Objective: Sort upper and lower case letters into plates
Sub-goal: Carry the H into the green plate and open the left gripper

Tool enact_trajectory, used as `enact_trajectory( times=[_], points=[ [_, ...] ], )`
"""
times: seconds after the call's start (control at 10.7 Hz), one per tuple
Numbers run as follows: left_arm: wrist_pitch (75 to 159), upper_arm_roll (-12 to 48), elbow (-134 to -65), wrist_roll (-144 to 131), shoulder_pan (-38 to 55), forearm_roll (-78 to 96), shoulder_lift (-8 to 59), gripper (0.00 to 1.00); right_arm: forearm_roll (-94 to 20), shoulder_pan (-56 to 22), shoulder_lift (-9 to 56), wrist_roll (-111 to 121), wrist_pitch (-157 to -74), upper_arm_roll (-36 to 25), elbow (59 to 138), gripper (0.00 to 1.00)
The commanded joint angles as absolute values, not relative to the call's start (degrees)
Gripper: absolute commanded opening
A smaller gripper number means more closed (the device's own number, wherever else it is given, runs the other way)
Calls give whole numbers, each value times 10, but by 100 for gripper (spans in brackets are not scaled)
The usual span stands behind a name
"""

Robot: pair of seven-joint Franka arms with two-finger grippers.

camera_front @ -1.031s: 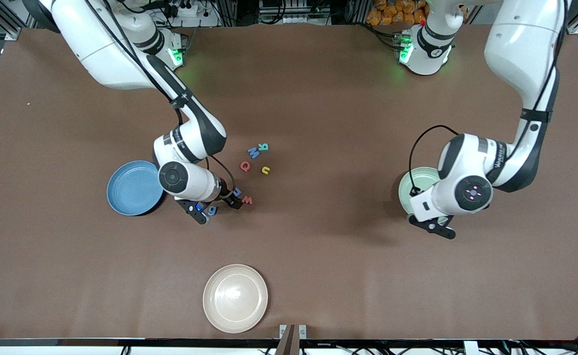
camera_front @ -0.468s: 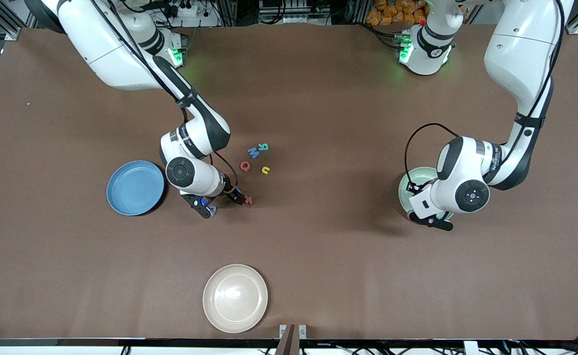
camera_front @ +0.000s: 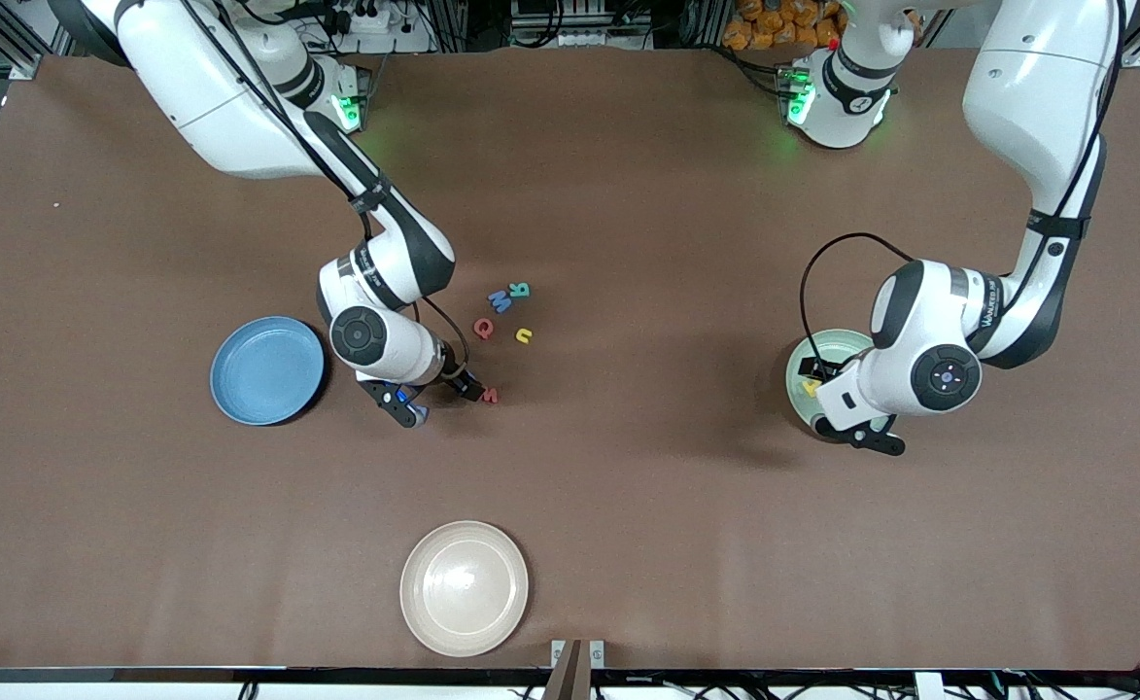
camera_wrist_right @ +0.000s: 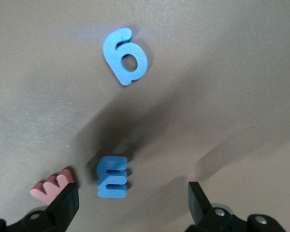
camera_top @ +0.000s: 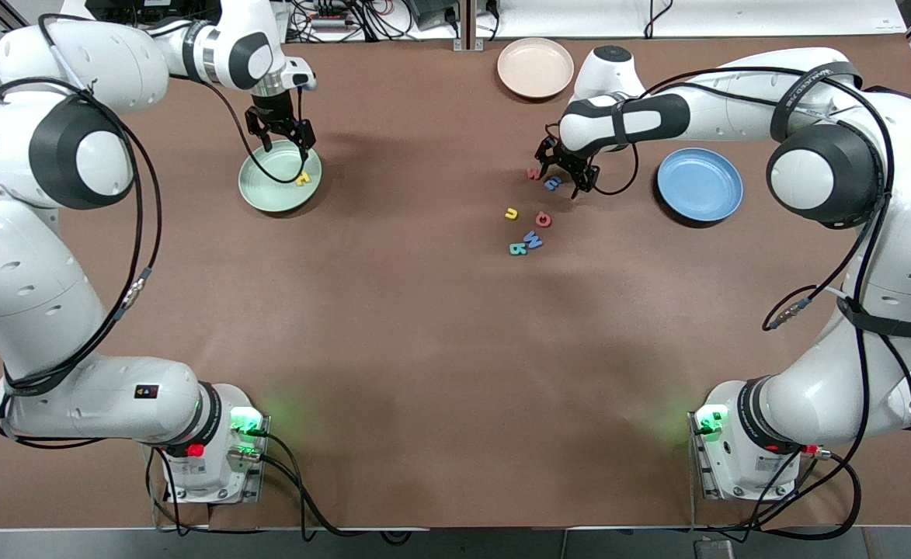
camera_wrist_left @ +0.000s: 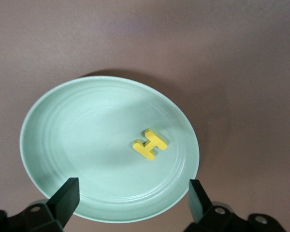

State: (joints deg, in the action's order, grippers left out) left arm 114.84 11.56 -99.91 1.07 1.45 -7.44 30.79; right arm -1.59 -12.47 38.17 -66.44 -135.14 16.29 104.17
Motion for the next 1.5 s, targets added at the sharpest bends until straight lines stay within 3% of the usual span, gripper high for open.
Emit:
enact_trajectory(
  times=[0.0,0.28,0.66,1.03,1.41],
  points=[
    [1132,116,-991,6,24,-69,288,100,-2,-125,372,-679,-1368,164,1064,100],
    [1130,124,-973,-33,67,-65,283,100,-2,-121,374,-679,-1375,165,1064,100],
    [1132,189,-966,-128,90,-65,283,100,-2,-121,375,-680,-1389,165,1065,98],
    [1144,215,-966,-152,111,-76,282,100,-2,-121,375,-680,-1391,165,1068,72],
    [1193,214,-969,-151,154,-85,285,100,-2,-120,375,-679,-1397,165,1068,57]
  ],
)
